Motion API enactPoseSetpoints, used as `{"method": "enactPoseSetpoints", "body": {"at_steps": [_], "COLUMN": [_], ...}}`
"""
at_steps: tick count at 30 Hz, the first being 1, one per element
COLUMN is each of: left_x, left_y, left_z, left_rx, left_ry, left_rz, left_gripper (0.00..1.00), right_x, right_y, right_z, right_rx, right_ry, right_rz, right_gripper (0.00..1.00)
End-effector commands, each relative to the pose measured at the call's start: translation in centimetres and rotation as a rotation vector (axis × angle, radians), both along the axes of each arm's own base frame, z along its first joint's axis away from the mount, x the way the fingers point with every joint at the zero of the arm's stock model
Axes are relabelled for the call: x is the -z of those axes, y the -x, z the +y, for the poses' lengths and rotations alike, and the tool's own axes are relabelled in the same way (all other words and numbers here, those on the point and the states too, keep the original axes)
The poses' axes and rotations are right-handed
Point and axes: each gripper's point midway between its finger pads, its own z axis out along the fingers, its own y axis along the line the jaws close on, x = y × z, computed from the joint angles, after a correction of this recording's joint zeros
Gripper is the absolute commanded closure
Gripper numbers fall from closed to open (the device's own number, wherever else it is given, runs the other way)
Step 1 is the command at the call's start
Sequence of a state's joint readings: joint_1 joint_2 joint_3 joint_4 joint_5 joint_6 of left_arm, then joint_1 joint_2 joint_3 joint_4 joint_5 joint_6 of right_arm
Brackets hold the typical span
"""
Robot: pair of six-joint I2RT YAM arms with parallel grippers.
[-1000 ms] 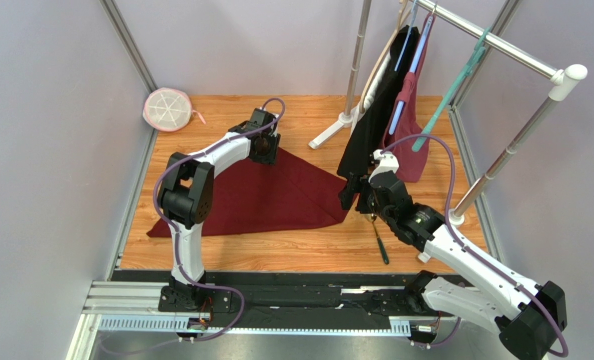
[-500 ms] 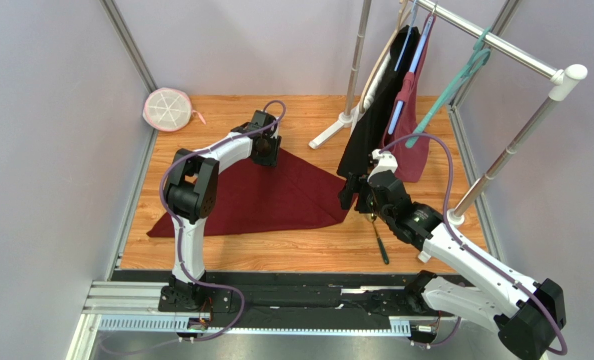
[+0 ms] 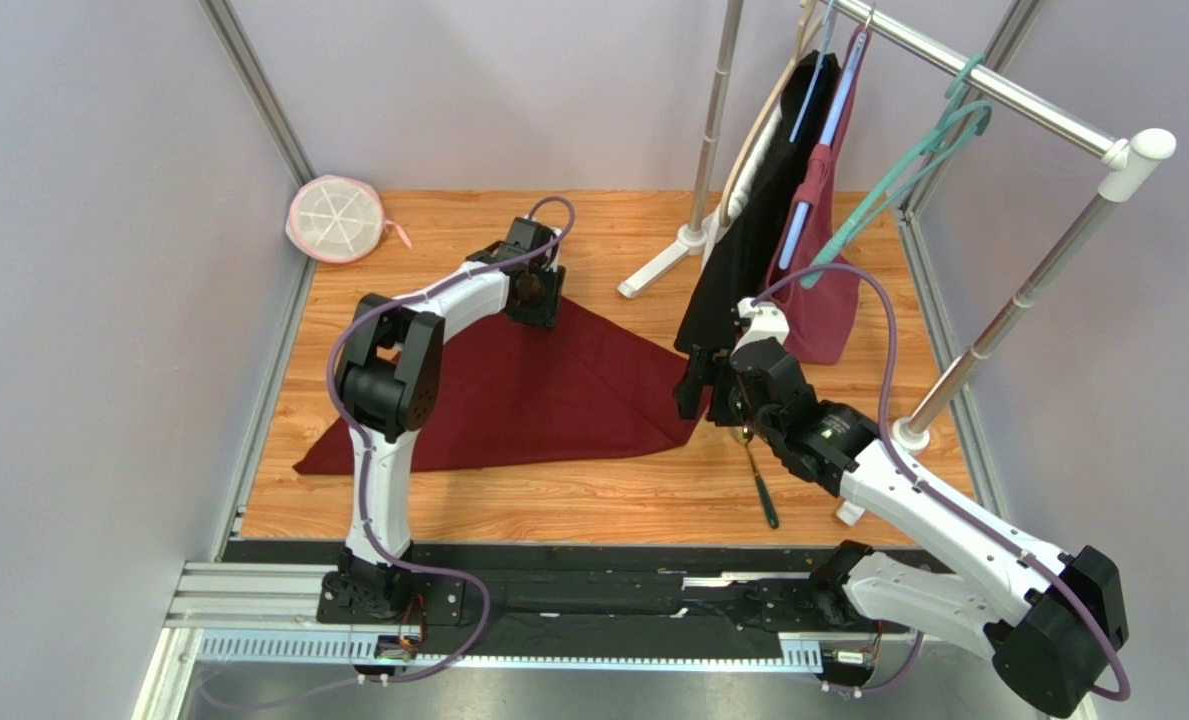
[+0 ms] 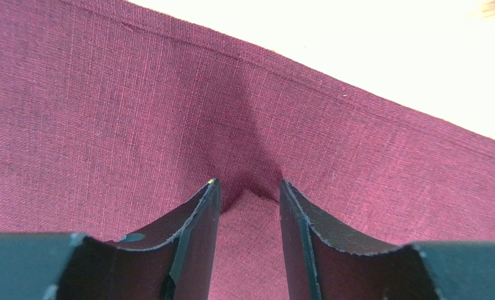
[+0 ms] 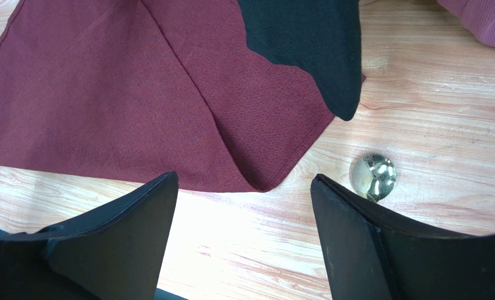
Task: Fold the napkin, place the utensils inside, and roll it up
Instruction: Fold the napkin
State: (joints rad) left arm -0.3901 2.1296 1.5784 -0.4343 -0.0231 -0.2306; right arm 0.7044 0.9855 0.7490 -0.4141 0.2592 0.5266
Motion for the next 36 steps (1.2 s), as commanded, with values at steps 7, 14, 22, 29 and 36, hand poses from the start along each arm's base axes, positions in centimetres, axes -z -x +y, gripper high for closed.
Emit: {"method": "enactPoseSetpoints", "body": {"at_steps": [7, 14, 22, 29, 36], "left_x": [-0.8, -0.9, -4.2, -7.2, -7.6], "left_y": [-0.8, -0.5, -0.5, -1.5, -3.6], "left_z": [0.1, 0.1, 0.4, 1.8, 4.3], "left_rx": [-0.018, -0.024, -0.043, -0.066, -0.101], "left_ry": [0.011, 0.016, 0.035, 0.0, 0.013], "left_rz": [-0.028, -0.023, -0.088, -0.164, -0.167], "left_gripper": [0.65, 0.92, 1.0, 1.0, 1.0], "right_x": [-2.2, -2.0, -1.8, -1.8, -1.8], "right_y": [-0.7, -0.6, -0.6, -0.6, -0.5], "right_z": [0.8, 0.5, 0.4, 0.3, 0.1], "right_rx": [-0.007, 0.001, 0.003, 0.007, 0.014], "right_ry": [-0.041, -0.033, -0.03, -0.03, -0.023], "right_rz": [-0.049, -0.048, -0.043, -0.043, -0.044], "right_gripper": [0.18, 0.18, 0.18, 0.18, 0.18]}}
